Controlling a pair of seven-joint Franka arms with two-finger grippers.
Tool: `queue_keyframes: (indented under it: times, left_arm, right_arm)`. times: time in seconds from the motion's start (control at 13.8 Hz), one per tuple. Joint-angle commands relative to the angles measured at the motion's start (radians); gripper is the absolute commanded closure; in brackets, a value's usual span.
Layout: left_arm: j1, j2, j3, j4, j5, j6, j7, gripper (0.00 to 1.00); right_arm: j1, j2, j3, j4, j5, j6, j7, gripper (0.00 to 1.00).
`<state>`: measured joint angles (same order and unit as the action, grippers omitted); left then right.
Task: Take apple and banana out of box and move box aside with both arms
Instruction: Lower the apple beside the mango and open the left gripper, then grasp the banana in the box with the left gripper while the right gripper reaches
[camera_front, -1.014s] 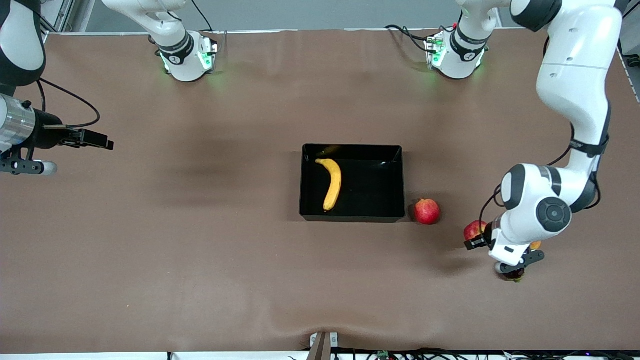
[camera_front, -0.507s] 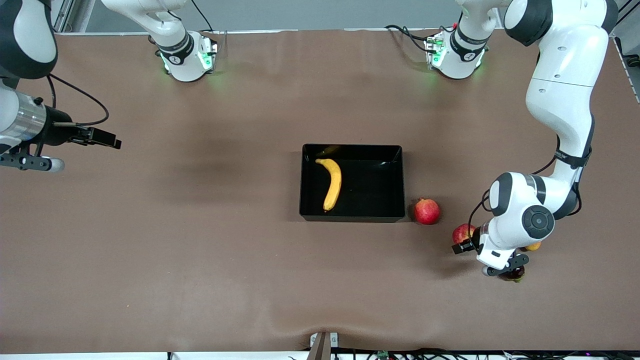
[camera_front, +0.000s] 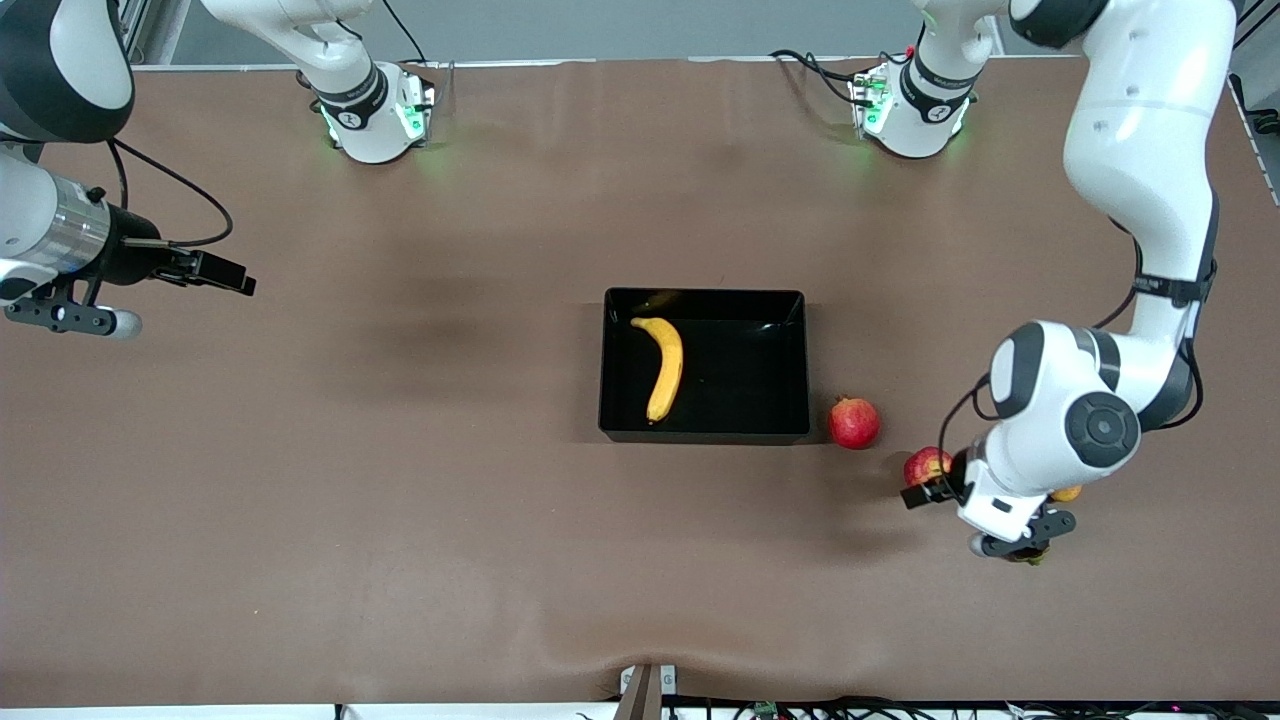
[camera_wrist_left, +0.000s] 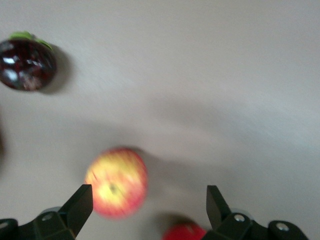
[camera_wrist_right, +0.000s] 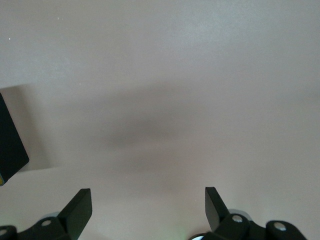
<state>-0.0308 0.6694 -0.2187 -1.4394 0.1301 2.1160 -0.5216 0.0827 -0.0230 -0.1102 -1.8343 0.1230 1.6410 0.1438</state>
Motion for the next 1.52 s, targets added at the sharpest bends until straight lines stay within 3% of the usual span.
queue_keyframes:
  times: [0.0,0.36,0.65,0.94,1.45]
  left_arm:
    - [-0.122,-0.053,0.009,-0.024,-0.018,-0.060,-0.053,0.00]
    - [-0.354,-0.048,0.010,-0.024,-0.003,-0.070,-0.112,0.00]
    - [-0.470,-0.007,0.010,-0.022,-0.001,-0.059,-0.162,0.00]
    - [-0.543,0.051,0.012,-0.024,0.000,-0.008,-0.199,0.00]
    - [-0.569,0.153,0.015,-0.030,0.000,0.139,-0.274,0.00]
  right_arm:
    - [0.005,-0.040,-0.002,-0.045,0.017,0.022,0.022,0.00]
    - [0.051,-0.038,0.000,-0.046,0.017,0.034,0.118,0.00]
    - [0.092,-0.038,-0.002,-0.046,0.014,0.043,0.206,0.00]
    - [0.140,-0.037,0.000,-0.046,0.003,0.056,0.309,0.00]
    - [0.218,-0.026,0.001,-0.045,-0.026,0.075,0.560,0.00]
